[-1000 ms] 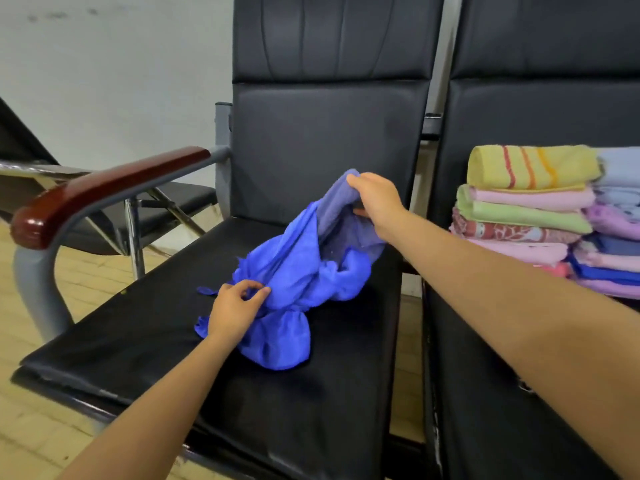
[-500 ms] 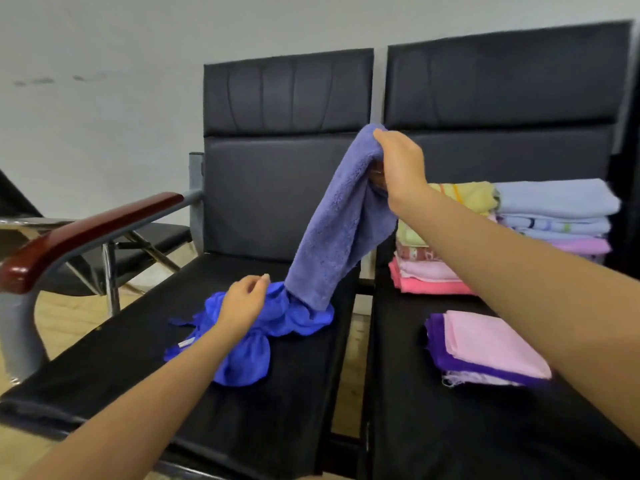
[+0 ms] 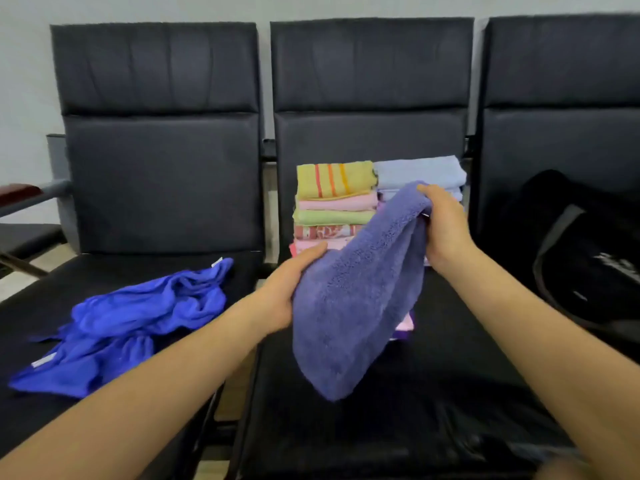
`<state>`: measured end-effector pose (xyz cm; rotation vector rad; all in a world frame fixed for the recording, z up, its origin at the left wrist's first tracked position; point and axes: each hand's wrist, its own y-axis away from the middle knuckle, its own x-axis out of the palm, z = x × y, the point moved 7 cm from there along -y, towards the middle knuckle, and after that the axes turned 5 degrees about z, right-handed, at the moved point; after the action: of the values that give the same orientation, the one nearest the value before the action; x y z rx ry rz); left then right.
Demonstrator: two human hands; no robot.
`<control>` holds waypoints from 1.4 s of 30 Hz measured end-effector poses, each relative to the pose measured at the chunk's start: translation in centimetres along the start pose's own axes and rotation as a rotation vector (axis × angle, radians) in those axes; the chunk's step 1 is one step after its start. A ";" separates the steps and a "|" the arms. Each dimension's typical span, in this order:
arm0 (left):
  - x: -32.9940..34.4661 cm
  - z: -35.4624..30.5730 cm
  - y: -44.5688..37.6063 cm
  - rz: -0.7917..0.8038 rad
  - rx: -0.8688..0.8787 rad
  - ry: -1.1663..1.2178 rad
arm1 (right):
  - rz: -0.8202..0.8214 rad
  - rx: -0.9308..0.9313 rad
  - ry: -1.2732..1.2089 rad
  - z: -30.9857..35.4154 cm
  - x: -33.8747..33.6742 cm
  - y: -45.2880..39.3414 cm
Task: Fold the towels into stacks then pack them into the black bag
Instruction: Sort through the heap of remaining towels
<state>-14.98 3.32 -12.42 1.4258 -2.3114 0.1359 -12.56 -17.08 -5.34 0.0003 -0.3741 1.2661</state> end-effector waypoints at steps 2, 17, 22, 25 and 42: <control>-0.3 1.5 -0.1 0.017 -0.030 -0.099 | 0.007 0.073 0.043 -3.1 -3.2 1.1; 0.3 1.1 0.3 -0.169 0.233 -0.457 | 0.649 0.688 0.639 -11.4 -5.7 7.5; 1.4 0.3 0.6 -0.199 0.289 -0.451 | 0.608 0.678 0.229 -10.8 -4.8 7.4; 1.5 -0.1 1.0 -0.235 0.306 -0.445 | 0.574 0.679 0.155 -10.8 -4.2 7.2; 6.6 -4.1 1.9 0.022 0.187 0.024 | 0.372 0.403 -0.088 -3.0 -1.3 6.6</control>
<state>-17.93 -0.02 -5.80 1.4781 -2.3462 0.3821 -18.17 -15.70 -9.83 0.3437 -0.1926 1.6972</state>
